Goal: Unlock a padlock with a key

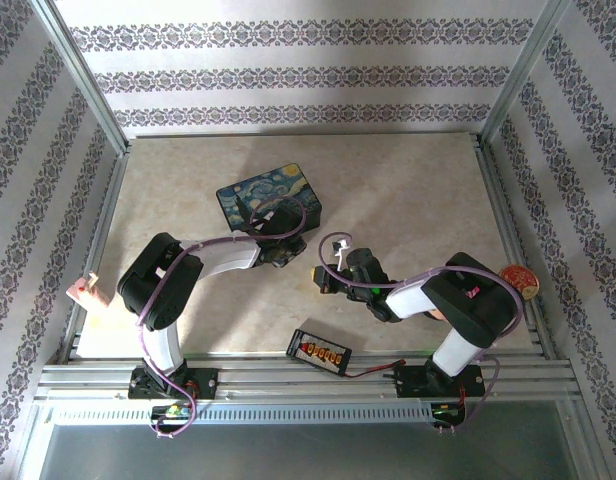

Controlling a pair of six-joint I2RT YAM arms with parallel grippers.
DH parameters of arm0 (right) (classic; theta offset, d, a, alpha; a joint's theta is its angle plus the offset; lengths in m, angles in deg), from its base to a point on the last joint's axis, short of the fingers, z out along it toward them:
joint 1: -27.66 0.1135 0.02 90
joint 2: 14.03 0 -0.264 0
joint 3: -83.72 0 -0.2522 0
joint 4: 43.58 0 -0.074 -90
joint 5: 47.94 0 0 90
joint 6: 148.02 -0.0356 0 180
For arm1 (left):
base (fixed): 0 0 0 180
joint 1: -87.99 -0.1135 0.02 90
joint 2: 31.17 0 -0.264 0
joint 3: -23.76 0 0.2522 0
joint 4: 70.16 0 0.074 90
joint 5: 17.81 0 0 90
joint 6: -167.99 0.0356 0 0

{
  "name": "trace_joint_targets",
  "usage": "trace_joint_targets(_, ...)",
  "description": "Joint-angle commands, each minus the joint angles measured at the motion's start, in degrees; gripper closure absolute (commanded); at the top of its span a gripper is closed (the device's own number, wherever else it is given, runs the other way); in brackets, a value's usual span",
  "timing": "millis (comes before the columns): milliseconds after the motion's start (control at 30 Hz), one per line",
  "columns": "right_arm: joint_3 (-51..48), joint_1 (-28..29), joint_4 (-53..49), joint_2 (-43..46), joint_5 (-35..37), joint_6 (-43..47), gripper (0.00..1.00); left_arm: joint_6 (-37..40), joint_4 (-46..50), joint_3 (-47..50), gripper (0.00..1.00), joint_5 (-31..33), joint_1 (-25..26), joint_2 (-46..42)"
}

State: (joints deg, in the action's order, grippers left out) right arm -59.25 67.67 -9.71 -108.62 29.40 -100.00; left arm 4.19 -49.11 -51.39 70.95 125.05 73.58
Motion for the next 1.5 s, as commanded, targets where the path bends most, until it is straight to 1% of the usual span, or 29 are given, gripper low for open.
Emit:
trace_joint_targets(0,-0.16,0.6,4.65,-1.27,2.85,1.37,1.0,-3.19,-4.02,1.36,0.98,-5.36,0.34,1.13)
trace_joint_targets(200,0.39,0.82,7.56,-4.73,4.35,0.52,1.0,-3.1,-3.95,1.54,0.97,-5.26,0.3,0.96)
trace_joint_targets(633,2.93,1.12,17.87,-13.86,3.17,-1.89,1.0,-3.54,-5.61,2.25,0.98,-7.0,0.21,1.46)
trace_joint_targets(967,5.36,1.23,18.48,-16.83,1.77,-1.91,1.0,-3.66,-6.15,2.44,0.97,-7.64,0.21,1.54)
trace_joint_targets(1200,4.91,1.42,20.15,-17.39,2.95,-1.44,1.0,-3.4,-6.0,2.5,0.97,-7.77,0.21,1.42)
trace_joint_targets(1467,2.39,1.59,26.13,-18.09,5.27,-0.94,1.0,-3.81,-6.62,3.02,0.97,-8.15,0.12,1.36)
